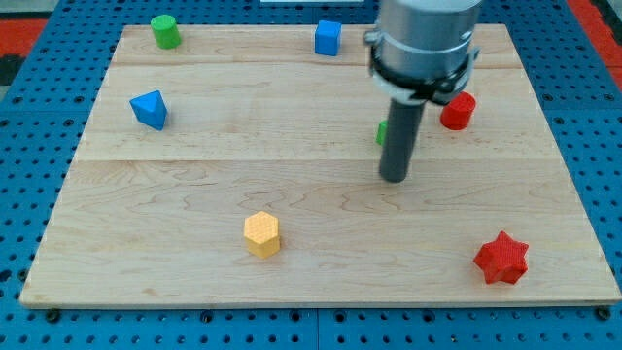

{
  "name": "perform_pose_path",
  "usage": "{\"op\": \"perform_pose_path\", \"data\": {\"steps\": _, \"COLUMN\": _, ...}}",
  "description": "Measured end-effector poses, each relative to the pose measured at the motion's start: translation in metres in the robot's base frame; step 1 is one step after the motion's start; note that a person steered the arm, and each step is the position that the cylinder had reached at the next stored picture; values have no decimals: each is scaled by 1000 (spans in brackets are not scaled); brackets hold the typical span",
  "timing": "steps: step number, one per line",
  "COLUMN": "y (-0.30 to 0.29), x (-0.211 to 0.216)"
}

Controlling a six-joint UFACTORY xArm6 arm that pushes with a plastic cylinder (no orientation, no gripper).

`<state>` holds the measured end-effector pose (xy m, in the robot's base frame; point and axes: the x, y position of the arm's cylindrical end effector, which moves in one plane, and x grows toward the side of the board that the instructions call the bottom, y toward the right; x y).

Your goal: Push the green star to the center of the board

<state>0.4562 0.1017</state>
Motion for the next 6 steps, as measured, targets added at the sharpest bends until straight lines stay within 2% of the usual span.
{"op": "perform_pose_path", "data": {"steps": 1, "y": 22, "x": -43}}
{"op": "perform_pose_path", "data": {"steps": 3, "y": -6, "x": -91}}
{"op": "perform_pose_path", "data": {"steps": 4, "y": 13, "x": -120}}
{"op": "perform_pose_path", "data": {"steps": 5, "y": 2, "x": -137}}
{"op": "perform_pose_path", "data": {"steps": 6, "y": -60, "x": -130}}
